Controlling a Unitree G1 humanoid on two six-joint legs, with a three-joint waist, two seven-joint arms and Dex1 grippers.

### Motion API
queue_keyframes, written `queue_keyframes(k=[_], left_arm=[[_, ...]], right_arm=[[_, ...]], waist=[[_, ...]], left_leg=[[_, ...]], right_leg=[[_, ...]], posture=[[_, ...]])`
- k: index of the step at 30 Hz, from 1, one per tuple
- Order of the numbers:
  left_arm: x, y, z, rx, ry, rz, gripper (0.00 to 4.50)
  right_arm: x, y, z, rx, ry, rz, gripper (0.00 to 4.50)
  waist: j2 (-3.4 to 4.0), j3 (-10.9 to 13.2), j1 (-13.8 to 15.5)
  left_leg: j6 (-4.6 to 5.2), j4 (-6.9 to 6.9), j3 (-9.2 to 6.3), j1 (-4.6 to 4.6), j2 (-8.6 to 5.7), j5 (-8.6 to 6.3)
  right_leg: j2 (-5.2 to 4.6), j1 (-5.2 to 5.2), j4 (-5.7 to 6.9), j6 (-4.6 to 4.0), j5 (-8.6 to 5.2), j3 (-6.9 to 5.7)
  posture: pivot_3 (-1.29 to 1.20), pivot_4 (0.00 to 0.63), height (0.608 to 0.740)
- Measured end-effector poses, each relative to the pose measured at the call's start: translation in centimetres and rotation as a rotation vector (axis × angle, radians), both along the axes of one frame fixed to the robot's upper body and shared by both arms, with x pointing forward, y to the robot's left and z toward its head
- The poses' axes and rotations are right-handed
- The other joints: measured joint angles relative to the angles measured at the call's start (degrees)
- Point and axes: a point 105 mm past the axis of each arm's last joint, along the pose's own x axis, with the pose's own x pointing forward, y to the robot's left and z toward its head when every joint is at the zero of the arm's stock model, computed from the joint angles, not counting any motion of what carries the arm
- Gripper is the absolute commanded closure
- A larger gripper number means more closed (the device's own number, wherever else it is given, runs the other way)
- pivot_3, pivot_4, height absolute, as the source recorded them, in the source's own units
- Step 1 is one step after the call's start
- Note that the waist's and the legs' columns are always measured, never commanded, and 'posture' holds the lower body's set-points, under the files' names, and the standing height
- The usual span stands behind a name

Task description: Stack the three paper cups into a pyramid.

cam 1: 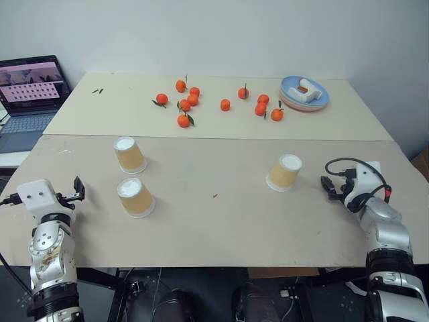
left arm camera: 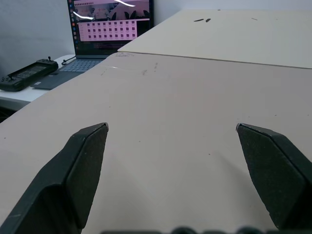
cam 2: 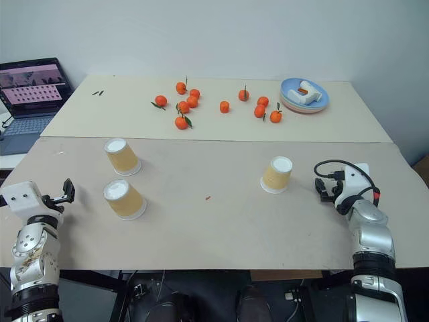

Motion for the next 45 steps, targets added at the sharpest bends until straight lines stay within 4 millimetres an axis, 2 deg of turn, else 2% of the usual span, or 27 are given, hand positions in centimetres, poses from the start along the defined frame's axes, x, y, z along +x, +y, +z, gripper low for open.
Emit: queue_keyframes(k=[3,5,7,8,9,10,11,12,13,15,17,18,19,21,23,27,31,32,35,38,45], left_arm=[[0.2,-0.3,-0.1,-0.001,0.012,-0.025,0.00],[0.5,-0.8,-0.1,0.003,0.032,-0.083,0.00],[0.3,-0.8,0.6,0.014,0.035,-0.137,0.00],[0.3,-0.9,1.0,0.024,0.035,-0.154,0.00],[0.3,-0.9,1.7,0.040,0.027,-0.179,0.00],[0.3,-1.0,2.1,0.049,0.018,-0.192,0.00],[0.0,-0.9,2.7,0.063,0.017,-0.210,0.00],[-0.1,-0.7,2.8,0.067,0.022,-0.217,0.00],[-0.5,-0.5,2.7,0.073,0.040,-0.226,0.00],[-0.8,-0.5,2.6,0.076,0.066,-0.253,0.00],[-0.7,-0.9,3.0,0.078,0.061,-0.283,0.00],[-0.8,-1.1,3.1,0.078,0.065,-0.297,0.00],[-0.9,-1.1,3.1,0.082,0.075,-0.312,0.00],[-1.0,-1.4,3.2,0.086,0.087,-0.339,0.00],[-1.4,-2.1,3.4,0.094,0.103,-0.392,0.00],[-2.5,-5.0,3.7,0.109,0.151,-0.572,0.00],[-4.1,-10.2,3.6,0.168,0.266,-0.893,0.00],[-4.6,-11.4,3.5,0.181,0.293,-0.969,0.00],[-5.1,-13.4,3.1,0.203,0.345,-1.100,0.00],[-4.8,-14.2,3.5,0.227,0.351,-1.161,0.00],[-2.4,-14.8,4.3,0.270,0.324,-1.209,0.00]], right_arm=[[-0.1,-0.4,0.8,0.019,-0.033,-0.018,0.04],[-0.3,-1.5,3.9,0.041,-0.111,-0.039,0.04],[-0.3,-2.2,10.4,0.070,-0.265,-0.007,0.04],[-0.4,-1.8,13.4,0.077,-0.337,0.034,0.04],[-0.9,-0.8,17.8,0.074,-0.447,0.104,0.04],[-1.4,0.0,20.1,0.073,-0.506,0.152,0.04],[-2.3,2.1,23.5,0.087,-0.587,0.261,0.04],[-2.8,3.5,24.9,0.093,-0.618,0.333,0.04],[-3.5,6.6,26.4,0.122,-0.633,0.487,0.04],[-5.4,13.1,27.5,0.108,-0.600,0.792,0.04],[-7.4,18.2,26.1,0.049,-0.507,1.030,0.04],[-8.4,20.1,24.7,0.016,-0.446,1.133,0.04],[-9.9,22.4,22.3,-0.019,-0.340,1.276,0.04],[-11.5,24.3,19.2,-0.061,-0.202,1.414,0.04],[-12.0,24.7,16.4,-0.106,-0.071,1.470,0.04],[-11.6,24.7,13.6,-0.163,0.020,1.475,0.04],[-10.3,25.1,11.5,-0.188,0.045,1.443,0.04],[-9.9,25.2,11.2,-0.180,0.046,1.431,0.04],[-9.3,25.3,10.9,-0.164,0.039,1.408,0.04],[-9.2,25.5,10.9,-0.162,0.031,1.406,0.04],[-8.9,25.3,11.2,-0.162,-0.003,1.363,0.04]], waist=[[0.08,0.0,0.0],[0.36,0.2,0.1],[0.48,0.2,0.0],[0.53,0.2,-0.1],[0.56,0.2,-0.2],[0.54,0.2,-0.3],[0.48,0.1,-0.4],[0.46,0.1,-0.4],[0.47,0.1,-0.6],[0.50,0.1,-0.7],[0.39,0.0,-0.1],[0.29,0.0,0.1],[0.22,0.0,0.7],[0.21,0.0,1.5],[0.21,0.0,2.0],[0.17,0.0,1.8],[0.23,0.0,1.6],[0.27,0.0,1.6],[0.29,0.0,1.6],[0.29,0.0,1.7],[0.28,0.0,1.7]], left_leg=[[0.00,0.04,-0.01,-0.08,-0.01,0.00],[0.00,0.11,-0.05,-0.21,-0.04,0.00],[0.01,0.13,-0.08,-0.26,-0.02,0.00],[0.01,0.11,-0.08,-0.25,0.02,0.00],[0.01,0.09,-0.10,-0.22,0.11,0.00],[0.00,0.10,-0.16,-0.18,0.19,-0.01],[-0.05,0.09,-0.20,-0.12,0.29,-0.03],[-0.08,0.10,-0.20,-0.10,0.34,-0.05],[-0.09,0.10,-0.21,-0.09,0.35,-0.05],[-0.09,0.09,-0.24,-0.07,0.35,-0.05],[-0.09,0.11,-0.34,-0.11,0.34,-0.05],[-0.09,0.10,-0.36,-0.16,0.31,-0.05],[-0.04,0.11,-0.41,-0.25,0.23,-0.08],[0.09,0.15,-0.40,-0.30,0.07,-0.15],[0.26,0.29,-0.40,-0.34,-0.06,-0.25],[0.33,0.36,-0.39,-0.31,-0.07,-0.31],[0.31,0.33,-0.34,-0.28,-0.02,-0.31],[0.30,0.32,-0.32,-0.28,-0.01,-0.30],[0.30,0.31,-0.32,-0.28,-0.01,-0.30],[0.30,0.32,-0.32,-0.29,-0.02,-0.30],[0.31,0.31,-0.32,-0.32,-0.05,-0.30]], right_leg=[[-0.01,-0.04,0.01,0.00,0.00,-0.01],[-0.04,-0.14,0.05,0.00,0.00,-0.04],[-0.02,-0.22,0.08,0.00,0.00,-0.03],[0.00,-0.24,0.08,0.00,0.00,-0.01],[0.04,-0.21,0.06,-0.01,-0.01,0.00],[0.04,-0.12,0.01,-0.04,-0.02,-0.04],[0.09,-0.07,-0.01,-0.10,-0.06,-0.08],[0.15,-0.05,-0.01,-0.13,-0.06,-0.07],[0.14,-0.06,0.01,-0.17,-0.08,-0.05],[0.10,-0.04,0.03,-0.25,-0.11,-0.07],[0.07,-0.01,-0.04,-0.27,-0.11,-0.15],[0.04,0.00,-0.08,-0.27,-0.11,-0.19],[0.03,-0.01,-0.12,-0.27,-0.11,-0.24],[-0.02,-0.01,-0.14,-0.24,-0.11,-0.34],[-0.17,0.04,-0.17,-0.04,-0.06,-0.42],[-0.25,0.08,-0.24,0.10,0.01,-0.35],[-0.17,0.00,-0.15,0.05,-0.02,-0.27],[-0.17,-0.02,-0.14,0.04,-0.03,-0.23],[-0.10,-0.02,-0.14,0.02,-0.05,-0.24],[-0.09,-0.01,-0.14,0.01,-0.05,-0.24],[-0.09,-0.01,-0.15,0.04,-0.06,-0.26]], posture=[[0.00,0.150,0.686],[0.00,0.150,0.686],[0.00,0.150,0.686],[0.00,0.150,0.686],[0.00,0.150,0.686],[0.00,0.150,0.686],[0.00,0.150,0.686],[0.00,0.150,0.686],[0.00,0.150,0.686],[0.00,0.150,0.686],[0.00,0.150,0.686],[0.00,0.150,0.686],[0.00,0.150,0.686],[0.00,0.150,0.686],[0.00,0.150,0.686],[0.00,0.150,0.686],[0.00,0.150,0.686],[0.00,0.150,0.686],[0.00,0.150,0.686],[0.00,0.150,0.686],[0.00,0.150,0.686]])
